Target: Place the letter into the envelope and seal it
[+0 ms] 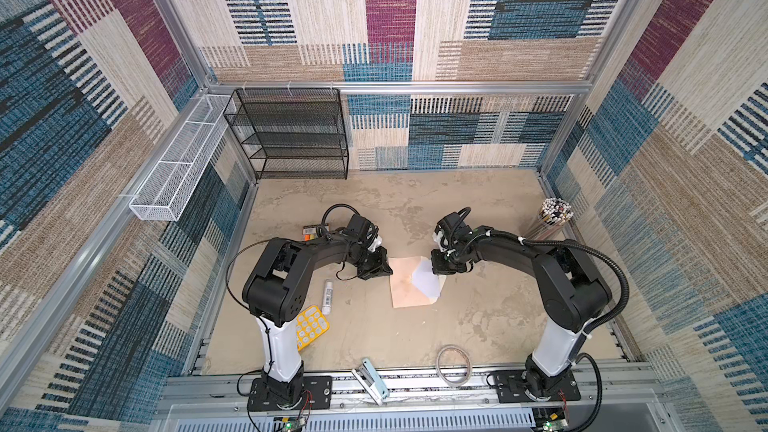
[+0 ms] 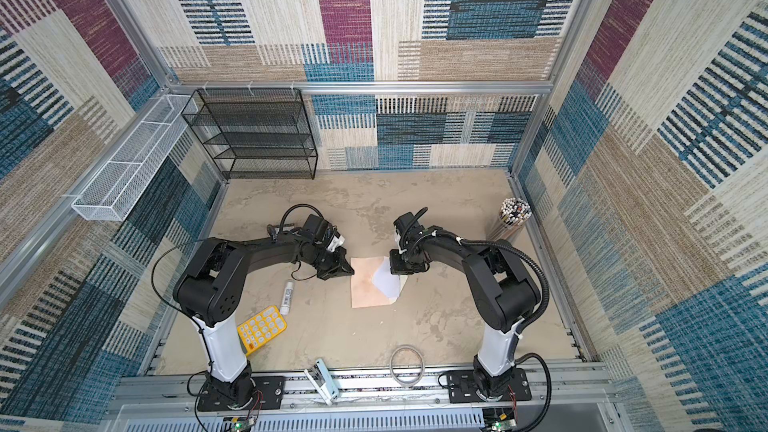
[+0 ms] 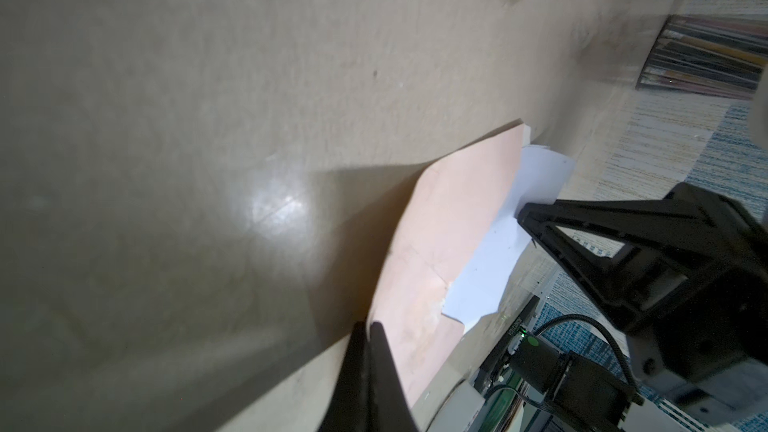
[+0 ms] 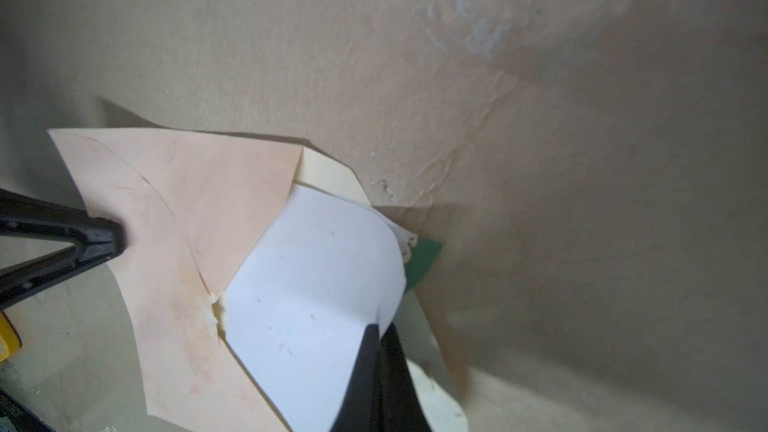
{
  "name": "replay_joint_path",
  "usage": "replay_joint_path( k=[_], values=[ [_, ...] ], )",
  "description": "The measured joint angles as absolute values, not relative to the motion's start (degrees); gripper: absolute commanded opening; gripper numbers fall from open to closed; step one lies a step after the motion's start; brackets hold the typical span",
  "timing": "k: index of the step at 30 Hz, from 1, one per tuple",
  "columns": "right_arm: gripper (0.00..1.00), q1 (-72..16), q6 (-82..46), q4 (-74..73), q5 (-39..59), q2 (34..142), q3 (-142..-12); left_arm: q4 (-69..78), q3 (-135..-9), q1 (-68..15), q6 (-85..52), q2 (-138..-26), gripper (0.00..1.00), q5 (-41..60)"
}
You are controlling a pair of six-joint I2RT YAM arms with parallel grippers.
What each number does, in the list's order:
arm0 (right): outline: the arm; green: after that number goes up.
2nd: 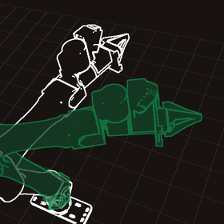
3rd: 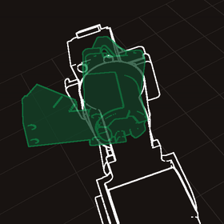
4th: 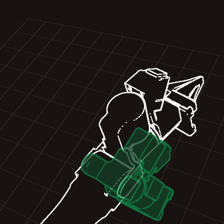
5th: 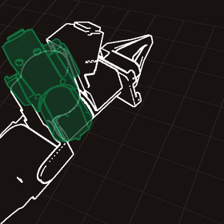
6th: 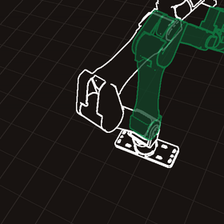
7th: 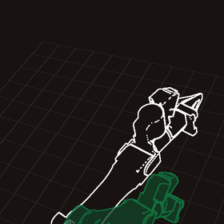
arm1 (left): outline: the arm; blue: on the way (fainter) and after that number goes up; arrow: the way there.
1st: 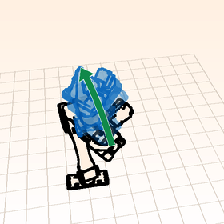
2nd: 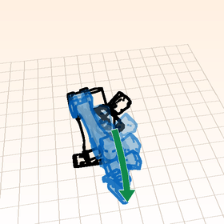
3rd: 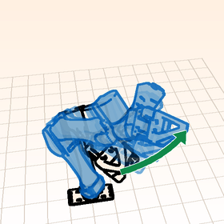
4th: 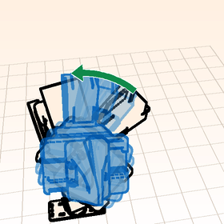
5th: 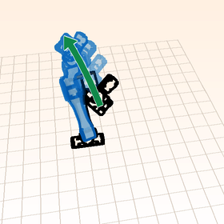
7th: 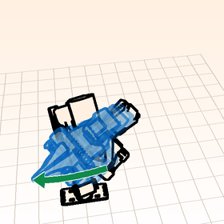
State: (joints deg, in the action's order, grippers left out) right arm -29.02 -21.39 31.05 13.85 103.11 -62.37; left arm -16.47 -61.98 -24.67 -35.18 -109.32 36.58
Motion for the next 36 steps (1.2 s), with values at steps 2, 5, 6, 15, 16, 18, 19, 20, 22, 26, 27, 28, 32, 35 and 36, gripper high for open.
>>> replay_joint_path(
  k=[2,5,6,15,16,18,19,20,22,26,27,28,32,35,36],
  values=[
    [0.0,-29.41,-21.39,30.83,14.09,103.48,-62.7,-16.47,-61.98,-24.64,-35.18,-109.47,0.02,36.6],
    [0.0,-29.71,-21.39,30.68,14.57,103.7,-62.92,-16.36,-61.98,-24.64,-35.18,-109.49,0.02,36.6],
    [0.0,-29.85,-21.39,30.63,14.66,103.74,-62.96,-16.29,-61.98,-24.64,-35.18,-109.49,0.02,36.62],
    [0.0,-30.52,-20.23,29.58,16.29,104.22,-63.16,-16.05,-62.11,-24.64,-35.18,-109.49,0.01,37.3],
    [0.0,-30.52,-19.92,29.58,16.51,104.27,-63.2,-16.05,-62.15,-24.64,-35.16,-109.49,0.01,37.5],
    [0.0,-30.52,-19.42,29.43,17.1,104.4,-63.33,-16.08,-62.28,-24.64,-35.16,-109.51,0.01,37.67],
    [0.0,-30.52,-19.22,29.32,17.56,104.55,-63.4,-16.1,-62.39,-24.64,-35.16,-109.54,0.01,37.69],
    [0.0,-30.59,-18.96,29.32,17.87,104.68,-63.46,-16.1,-62.46,-24.64,-35.16,-109.54,0.01,37.69],
    [0.0,-30.68,-18.28,29.34,18.41,104.84,-63.46,-16.08,-62.54,-24.64,-35.14,-109.62,0.01,37.71],
    [0.0,-30.72,-17.3,29.39,18.94,104.99,-63.59,-16.08,-62.59,-24.64,-34.96,-109.95,0.01,37.74],
    [0.0,-30.72,-17.08,29.39,19.05,105.08,-63.7,-16.08,-62.59,-24.64,-34.92,-110.0,0.01,37.74],
    [0.0,-30.72,-16.88,29.36,19.11,105.12,-63.75,-16.08,-62.61,-24.64,-34.87,-110.04,0.01,37.74],
    [0.0,-30.72,-16.51,29.28,19.99,105.62,-63.77,-16.08,-62.7,-24.6,-34.76,-110.15,0.01,37.76],
    [0.0,-30.72,-16.45,28.95,20.45,105.69,-63.81,-16.1,-62.7,-24.6,-34.74,-110.13,0.01,37.76],
    [0.0,-30.72,-16.43,29.02,20.4,105.71,-64.01,-16.12,-62.7,-24.6,-34.72,-110.13,0.01,37.76]
  ],
)
